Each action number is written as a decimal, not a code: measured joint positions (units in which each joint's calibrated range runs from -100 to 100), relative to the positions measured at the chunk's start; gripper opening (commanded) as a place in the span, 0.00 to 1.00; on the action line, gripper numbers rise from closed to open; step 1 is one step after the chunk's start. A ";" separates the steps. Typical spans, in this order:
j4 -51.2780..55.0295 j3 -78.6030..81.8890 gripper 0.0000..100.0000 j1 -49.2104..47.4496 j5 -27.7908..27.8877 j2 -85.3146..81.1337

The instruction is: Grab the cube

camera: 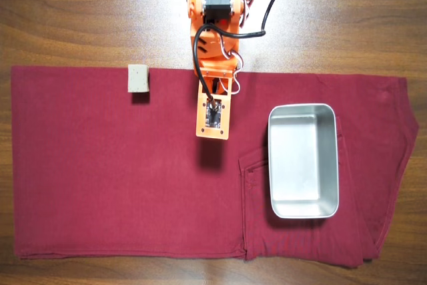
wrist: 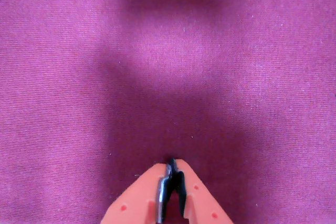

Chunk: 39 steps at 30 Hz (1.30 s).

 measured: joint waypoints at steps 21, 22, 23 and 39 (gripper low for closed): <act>-2.54 -32.14 0.28 10.27 2.59 32.12; -2.07 -39.04 0.28 12.26 3.42 40.02; -1.03 -45.76 0.29 15.65 4.44 46.53; -0.38 -61.14 0.28 69.59 32.28 67.80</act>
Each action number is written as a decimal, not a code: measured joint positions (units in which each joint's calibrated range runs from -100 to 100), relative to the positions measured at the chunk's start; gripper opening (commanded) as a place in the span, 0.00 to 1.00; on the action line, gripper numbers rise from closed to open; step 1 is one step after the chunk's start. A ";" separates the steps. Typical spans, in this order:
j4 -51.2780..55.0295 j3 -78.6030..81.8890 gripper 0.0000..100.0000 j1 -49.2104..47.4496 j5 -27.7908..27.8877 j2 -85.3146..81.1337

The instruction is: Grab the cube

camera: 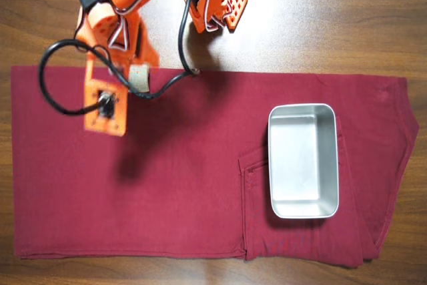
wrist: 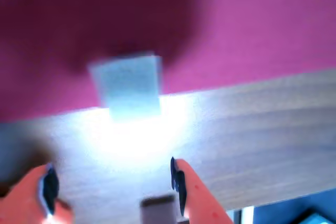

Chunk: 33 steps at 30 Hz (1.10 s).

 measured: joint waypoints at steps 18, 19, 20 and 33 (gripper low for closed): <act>-23.94 11.69 0.28 -4.09 -4.64 6.94; -23.94 12.06 0.28 -4.09 -4.79 6.94; -24.60 12.34 0.28 -4.39 -4.79 6.94; -28.64 15.65 0.00 -5.18 -5.03 7.73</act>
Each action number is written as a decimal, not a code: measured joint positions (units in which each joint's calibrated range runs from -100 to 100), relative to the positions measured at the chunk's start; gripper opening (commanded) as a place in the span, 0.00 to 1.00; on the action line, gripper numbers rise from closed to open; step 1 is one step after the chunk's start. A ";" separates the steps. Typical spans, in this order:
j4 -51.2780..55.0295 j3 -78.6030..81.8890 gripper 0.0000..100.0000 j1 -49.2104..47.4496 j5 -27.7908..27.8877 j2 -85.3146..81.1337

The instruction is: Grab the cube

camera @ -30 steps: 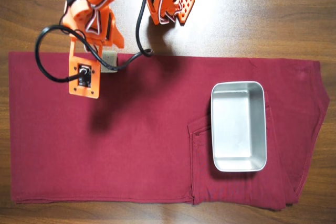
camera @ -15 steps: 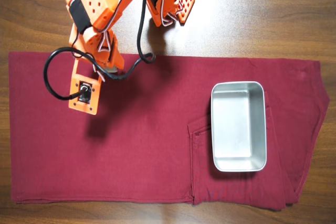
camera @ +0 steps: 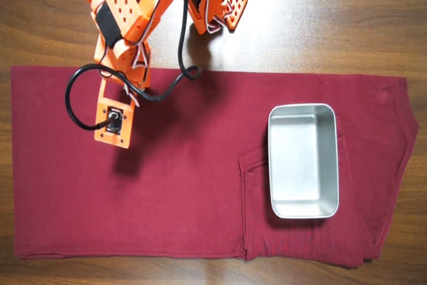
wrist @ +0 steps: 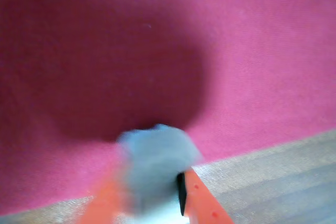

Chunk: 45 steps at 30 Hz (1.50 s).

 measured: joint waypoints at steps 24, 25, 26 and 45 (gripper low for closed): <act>29.86 -41.16 0.01 -96.31 -34.19 7.55; 29.30 -40.33 0.02 -96.91 -34.43 8.51; 27.79 -39.78 0.02 -97.91 -34.53 9.64; 13.62 -39.59 0.21 -101.20 -35.12 17.53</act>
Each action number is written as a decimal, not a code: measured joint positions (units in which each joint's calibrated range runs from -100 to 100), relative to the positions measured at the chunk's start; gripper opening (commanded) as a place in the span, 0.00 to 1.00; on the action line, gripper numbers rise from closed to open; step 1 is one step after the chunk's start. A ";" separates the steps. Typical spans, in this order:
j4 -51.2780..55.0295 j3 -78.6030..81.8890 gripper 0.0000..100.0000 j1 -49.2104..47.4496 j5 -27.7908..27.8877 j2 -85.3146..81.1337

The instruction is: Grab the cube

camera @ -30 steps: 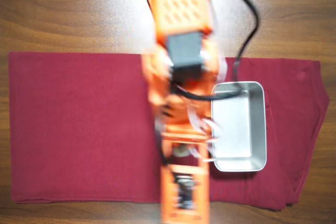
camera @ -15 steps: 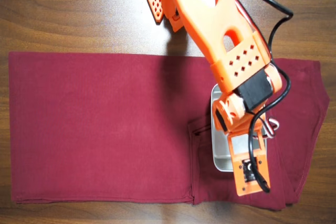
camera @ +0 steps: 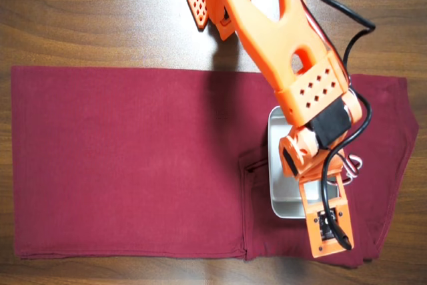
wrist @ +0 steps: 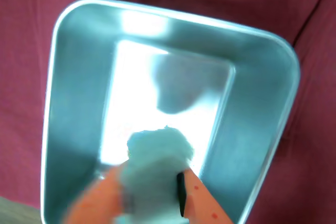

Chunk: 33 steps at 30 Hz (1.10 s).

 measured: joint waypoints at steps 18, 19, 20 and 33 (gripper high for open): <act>-4.13 1.93 0.00 16.05 6.59 -11.28; -7.98 5.99 0.00 19.24 7.52 -14.67; -10.80 10.68 0.00 22.43 8.45 -17.71; -3.19 69.43 0.00 38.48 12.16 -75.52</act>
